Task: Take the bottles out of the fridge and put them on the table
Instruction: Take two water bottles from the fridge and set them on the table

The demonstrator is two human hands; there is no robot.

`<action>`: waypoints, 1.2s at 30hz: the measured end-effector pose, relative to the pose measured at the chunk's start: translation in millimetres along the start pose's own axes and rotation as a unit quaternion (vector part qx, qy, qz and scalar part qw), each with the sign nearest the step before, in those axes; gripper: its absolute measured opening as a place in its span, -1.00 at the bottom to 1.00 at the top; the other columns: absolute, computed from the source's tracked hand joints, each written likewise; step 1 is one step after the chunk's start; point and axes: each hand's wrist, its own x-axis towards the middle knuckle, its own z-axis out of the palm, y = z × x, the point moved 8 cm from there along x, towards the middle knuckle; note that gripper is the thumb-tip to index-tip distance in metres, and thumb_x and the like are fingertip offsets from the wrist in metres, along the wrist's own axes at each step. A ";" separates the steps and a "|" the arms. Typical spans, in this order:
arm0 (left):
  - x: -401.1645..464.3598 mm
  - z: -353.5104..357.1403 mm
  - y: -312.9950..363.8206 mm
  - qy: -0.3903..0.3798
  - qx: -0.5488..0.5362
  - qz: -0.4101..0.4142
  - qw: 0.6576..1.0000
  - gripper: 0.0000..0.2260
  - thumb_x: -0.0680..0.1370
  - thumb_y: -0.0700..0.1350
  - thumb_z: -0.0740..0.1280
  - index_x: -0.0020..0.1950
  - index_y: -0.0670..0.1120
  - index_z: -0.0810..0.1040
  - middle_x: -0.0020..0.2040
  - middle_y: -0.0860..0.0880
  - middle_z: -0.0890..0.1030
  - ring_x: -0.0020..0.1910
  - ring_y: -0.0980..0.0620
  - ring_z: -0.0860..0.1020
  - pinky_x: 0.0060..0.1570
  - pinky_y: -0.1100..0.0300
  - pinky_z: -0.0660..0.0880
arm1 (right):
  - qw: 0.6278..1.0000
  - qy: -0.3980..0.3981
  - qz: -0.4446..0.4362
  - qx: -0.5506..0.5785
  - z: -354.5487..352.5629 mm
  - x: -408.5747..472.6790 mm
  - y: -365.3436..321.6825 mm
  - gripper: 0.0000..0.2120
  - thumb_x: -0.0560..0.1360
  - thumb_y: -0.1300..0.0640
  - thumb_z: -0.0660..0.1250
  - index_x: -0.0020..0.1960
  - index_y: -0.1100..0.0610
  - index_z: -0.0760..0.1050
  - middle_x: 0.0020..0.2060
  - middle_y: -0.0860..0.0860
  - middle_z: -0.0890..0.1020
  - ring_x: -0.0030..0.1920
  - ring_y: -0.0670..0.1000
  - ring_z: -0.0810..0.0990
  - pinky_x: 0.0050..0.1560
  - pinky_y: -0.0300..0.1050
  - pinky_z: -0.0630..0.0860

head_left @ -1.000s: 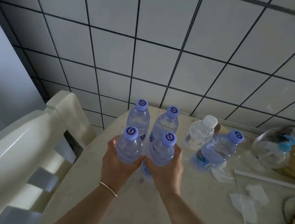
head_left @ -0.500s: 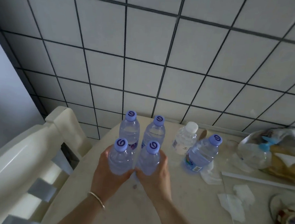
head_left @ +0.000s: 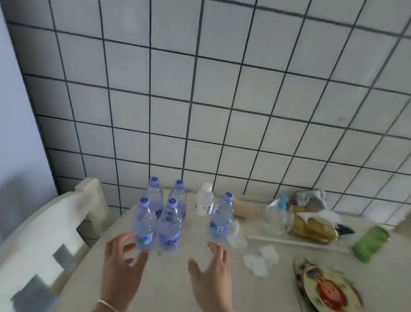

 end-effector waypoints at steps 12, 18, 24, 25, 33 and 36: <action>-209.8 -73.2 118.6 -0.062 -0.028 0.008 0.998 -0.67 0.43 -0.30 0.42 0.09 -0.03 0.43 0.08 -0.05 0.54 -0.02 -0.06 0.56 -0.18 0.33 0.43 | 0.998 0.038 -0.057 0.002 -112.9 -217.9 8.9 -0.47 0.44 -0.06 0.34 0.34 0.02 0.28 0.28 -0.04 0.39 0.30 -0.02 0.39 0.25 -0.15 0.34; -278.3 -118.5 156.4 -0.103 -0.021 0.029 0.994 -0.65 0.44 -0.25 0.43 0.19 -0.14 0.47 0.05 -0.07 0.57 -0.06 -0.01 0.59 -0.17 0.40 0.39 | 0.996 0.056 -0.066 0.010 -136.4 -308.6 -2.4 -0.50 0.45 -0.04 0.33 0.33 0.04 0.29 0.25 -0.02 0.40 0.26 0.00 0.42 0.17 -0.15 0.35; -332.6 -172.6 180.1 -0.138 -0.030 0.051 0.989 -0.66 0.46 -0.21 0.40 0.21 -0.11 0.46 0.06 -0.05 0.55 -0.09 0.05 0.58 -0.18 0.45 0.39 | 0.996 0.068 -0.051 0.015 -142.4 -399.8 -10.9 -0.53 0.48 -0.05 0.29 0.34 0.02 0.26 0.27 -0.04 0.41 0.26 -0.02 0.42 0.08 -0.16 0.36; -341.8 -181.3 181.7 -0.143 -0.029 0.055 0.988 -0.66 0.46 -0.22 0.40 0.21 -0.13 0.46 0.06 -0.06 0.55 -0.10 0.05 0.57 -0.20 0.50 0.38 | 0.996 0.074 -0.045 0.007 -142.3 -414.5 -10.3 -0.53 0.49 -0.05 0.28 0.34 0.02 0.26 0.28 -0.04 0.41 0.26 -0.02 0.42 0.08 -0.15 0.36; -423.4 -250.9 166.3 -0.195 -0.046 0.016 0.980 -0.65 0.47 -0.20 0.39 0.24 -0.09 0.45 0.07 -0.02 0.55 -0.08 0.06 0.56 -0.17 0.41 0.38 | 0.996 0.076 0.007 -0.034 -123.7 -532.8 -6.1 -0.51 0.48 -0.07 0.28 0.34 0.02 0.26 0.26 -0.01 0.41 0.24 0.01 0.45 0.10 -0.12 0.38; -442.7 -277.0 165.4 -0.199 -0.058 0.010 0.978 -0.66 0.47 -0.20 0.39 0.23 -0.07 0.44 0.08 -0.04 0.55 -0.09 0.07 0.56 -0.11 0.30 0.41 | 0.996 0.071 -0.020 -0.042 -118.4 -565.8 -19.9 -0.52 0.48 -0.06 0.28 0.34 0.03 0.27 0.24 -0.02 0.43 0.24 0.01 0.44 0.11 -0.11 0.39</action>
